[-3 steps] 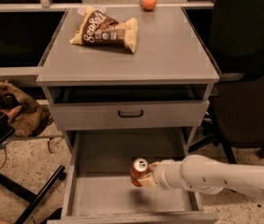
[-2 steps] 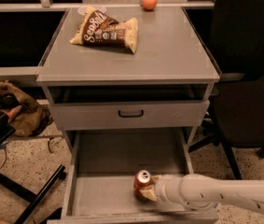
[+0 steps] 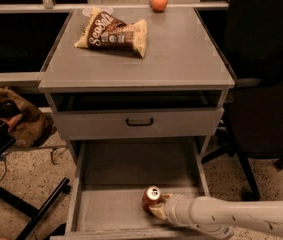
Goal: Place coke can into middle drawer
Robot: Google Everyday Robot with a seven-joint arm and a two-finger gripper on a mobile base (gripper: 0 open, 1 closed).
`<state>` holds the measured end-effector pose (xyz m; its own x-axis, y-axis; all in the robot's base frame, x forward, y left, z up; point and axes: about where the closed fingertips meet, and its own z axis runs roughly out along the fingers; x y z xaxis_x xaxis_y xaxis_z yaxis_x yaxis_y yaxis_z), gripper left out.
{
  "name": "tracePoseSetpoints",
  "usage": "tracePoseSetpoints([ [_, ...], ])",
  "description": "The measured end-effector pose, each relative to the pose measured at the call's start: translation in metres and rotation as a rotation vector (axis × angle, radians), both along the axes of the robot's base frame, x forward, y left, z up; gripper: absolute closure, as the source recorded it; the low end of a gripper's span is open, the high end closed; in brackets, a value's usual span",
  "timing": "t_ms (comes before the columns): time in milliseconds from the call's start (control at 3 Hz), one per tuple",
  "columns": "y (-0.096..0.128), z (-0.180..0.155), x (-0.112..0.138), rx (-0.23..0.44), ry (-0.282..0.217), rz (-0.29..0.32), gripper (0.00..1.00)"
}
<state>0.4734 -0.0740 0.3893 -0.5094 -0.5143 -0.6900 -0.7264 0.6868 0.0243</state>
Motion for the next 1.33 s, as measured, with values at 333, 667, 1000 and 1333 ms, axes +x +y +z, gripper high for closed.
tracePoseSetpoints([
  [333,0.0000,0.0000,0.0000,0.000,0.000,0.000,0.81],
  [667,0.0000,0.0000,0.0000,0.000,0.000,0.000,0.58],
  [1000,0.0001,0.0000,0.0000,0.000,0.000,0.000,0.35],
  [1333,0.0001,0.0000,0.0000,0.000,0.000,0.000,0.12],
])
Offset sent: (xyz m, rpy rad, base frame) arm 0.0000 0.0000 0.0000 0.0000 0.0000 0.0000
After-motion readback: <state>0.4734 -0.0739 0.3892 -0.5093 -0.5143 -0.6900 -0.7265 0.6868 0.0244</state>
